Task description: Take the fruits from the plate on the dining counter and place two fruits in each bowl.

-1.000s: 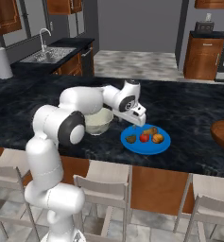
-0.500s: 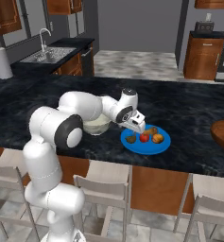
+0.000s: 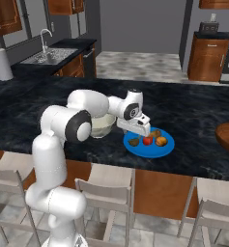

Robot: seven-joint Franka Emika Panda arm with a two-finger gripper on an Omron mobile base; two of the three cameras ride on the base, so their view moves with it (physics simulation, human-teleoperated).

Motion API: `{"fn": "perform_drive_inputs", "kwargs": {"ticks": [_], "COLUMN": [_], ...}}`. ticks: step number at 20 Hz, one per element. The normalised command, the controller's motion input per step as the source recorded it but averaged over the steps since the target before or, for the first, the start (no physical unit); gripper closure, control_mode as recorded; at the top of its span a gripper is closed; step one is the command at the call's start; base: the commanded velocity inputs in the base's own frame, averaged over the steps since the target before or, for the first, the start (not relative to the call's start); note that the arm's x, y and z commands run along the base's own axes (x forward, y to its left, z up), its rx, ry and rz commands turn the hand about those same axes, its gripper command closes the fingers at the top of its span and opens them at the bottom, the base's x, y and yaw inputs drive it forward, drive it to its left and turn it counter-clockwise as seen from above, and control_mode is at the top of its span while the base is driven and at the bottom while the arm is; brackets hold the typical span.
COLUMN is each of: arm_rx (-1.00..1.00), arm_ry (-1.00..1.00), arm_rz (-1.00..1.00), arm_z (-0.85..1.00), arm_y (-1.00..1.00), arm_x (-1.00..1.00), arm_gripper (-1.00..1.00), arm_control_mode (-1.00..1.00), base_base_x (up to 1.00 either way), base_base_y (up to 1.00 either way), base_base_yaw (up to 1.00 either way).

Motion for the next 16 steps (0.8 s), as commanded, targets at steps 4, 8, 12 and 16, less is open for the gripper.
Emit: {"fn": "perform_drive_inputs", "kwargs": {"ticks": [4, 8, 12, 16], "arm_rx": [0.00, 0.00, 0.03, 0.04], "arm_ry": [0.13, 0.04, 0.00, 0.00], "arm_rz": [0.00, 0.00, 0.00, 0.00], "arm_z": [-0.14, -0.31, -0.34, -0.27], "arm_y": [-0.03, -0.02, -0.14, -0.07], "arm_x": [-0.01, 0.00, 0.00, 0.00], "arm_gripper": [-1.00, -1.00, -1.00, -1.00], "arm_control_mode": [-1.00, -1.00, -1.00, -1.00], "base_base_x": [0.00, 0.00, 0.00, 0.00], "base_base_y": [0.00, 0.00, 0.00, 0.00], "base_base_yaw": [0.00, 0.00, 0.00, 0.00]}}
